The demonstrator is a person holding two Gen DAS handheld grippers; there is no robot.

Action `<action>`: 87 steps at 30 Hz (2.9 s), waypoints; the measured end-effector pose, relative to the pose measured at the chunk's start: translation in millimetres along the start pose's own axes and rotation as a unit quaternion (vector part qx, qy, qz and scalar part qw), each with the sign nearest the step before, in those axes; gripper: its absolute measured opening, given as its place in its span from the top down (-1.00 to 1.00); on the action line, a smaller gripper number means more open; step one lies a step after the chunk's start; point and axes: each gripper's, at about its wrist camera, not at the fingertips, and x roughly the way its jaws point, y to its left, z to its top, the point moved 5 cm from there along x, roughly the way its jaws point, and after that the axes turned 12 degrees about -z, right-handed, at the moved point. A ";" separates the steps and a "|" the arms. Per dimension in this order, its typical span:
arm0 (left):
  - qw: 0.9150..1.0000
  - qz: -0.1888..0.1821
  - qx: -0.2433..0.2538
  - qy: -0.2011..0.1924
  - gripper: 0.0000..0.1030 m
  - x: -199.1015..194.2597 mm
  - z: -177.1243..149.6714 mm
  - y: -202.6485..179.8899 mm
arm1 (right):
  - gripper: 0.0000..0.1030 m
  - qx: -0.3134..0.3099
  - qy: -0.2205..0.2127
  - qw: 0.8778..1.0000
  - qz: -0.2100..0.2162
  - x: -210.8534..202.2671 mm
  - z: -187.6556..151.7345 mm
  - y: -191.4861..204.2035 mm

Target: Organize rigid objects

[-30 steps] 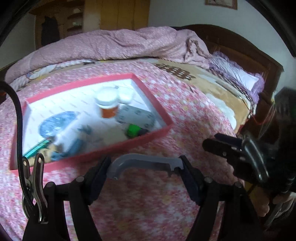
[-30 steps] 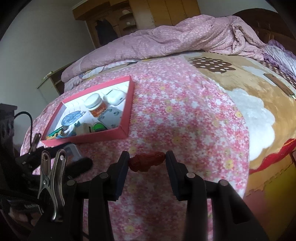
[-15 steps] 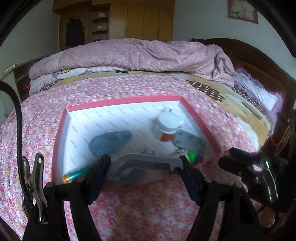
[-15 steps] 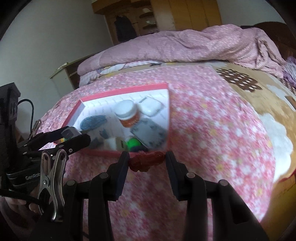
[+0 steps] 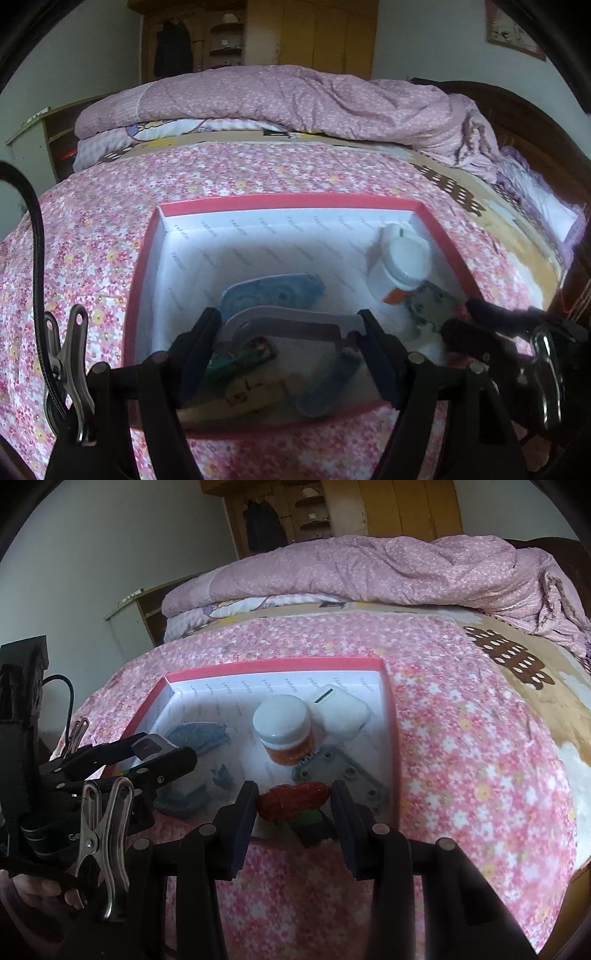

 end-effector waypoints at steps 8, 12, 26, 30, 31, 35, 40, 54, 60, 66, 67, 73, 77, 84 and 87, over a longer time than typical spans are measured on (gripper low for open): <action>1.000 0.017 -0.023 0.000 -0.52 3.0 -0.1 10.0 | 0.18 0.003 0.005 1.000 -0.012 8.8 1.6 1.2; 0.999 0.022 -0.036 0.007 -0.54 4.7 -1.9 14.6 | -0.06 0.011 0.008 1.000 -0.009 9.0 1.3 -0.6; 0.999 0.031 -0.041 0.006 -0.54 -7.2 -5.8 11.4 | -0.20 0.008 0.001 1.000 -0.006 -2.7 -1.9 1.8; 0.999 0.032 -0.041 0.002 -0.54 -17.8 -7.9 7.5 | -0.20 0.011 -0.001 1.000 0.004 -12.6 -3.2 2.2; 0.999 0.032 -0.042 -0.001 -0.54 -21.6 -9.1 6.4 | -0.20 0.012 -0.002 1.000 0.006 -15.2 -4.1 1.9; 0.999 0.034 -0.038 -0.003 -0.54 -32.5 -12.2 2.6 | -0.20 0.016 -0.003 1.000 0.009 -24.7 -9.6 0.5; 0.999 0.035 -0.037 -0.002 -0.54 -47.7 -21.5 -4.1 | -0.20 0.021 0.001 1.000 0.011 -34.7 -19.9 -1.1; 0.998 0.046 -0.029 0.029 -0.54 -60.6 -69.2 -15.3 | -0.20 0.020 0.031 0.999 -0.019 -48.2 -65.6 3.4; 0.997 0.051 -0.035 0.044 -0.54 -53.6 -83.0 -12.5 | -0.20 0.016 0.052 0.997 -0.050 -37.9 -83.8 2.2; 0.996 0.055 -0.044 0.056 -0.54 -44.5 -90.1 -8.0 | -0.20 0.019 0.066 0.995 -0.069 -26.8 -90.8 -2.2; 0.996 0.055 -0.047 0.059 -0.54 -42.4 -91.4 -5.9 | -0.20 0.020 0.067 0.995 -0.069 -25.5 -91.6 -2.8; 0.995 0.066 -0.053 0.061 -0.54 -38.1 -95.8 0.0 | -0.20 0.012 0.058 0.995 -0.085 -23.8 -93.7 -0.2; 0.995 0.070 -0.045 0.058 -0.55 -37.9 -97.2 -2.0 | -0.29 0.002 0.049 0.994 -0.096 -22.8 -95.6 5.0; 0.995 0.072 -0.040 0.057 -0.60 -36.6 -98.3 -3.6 | -0.35 -0.004 0.044 0.994 -0.100 -22.4 -96.6 7.6; 0.995 0.073 -0.038 0.058 -0.62 -35.9 -98.5 -4.5 | -0.38 -0.006 0.043 0.994 -0.101 -22.3 -97.0 8.6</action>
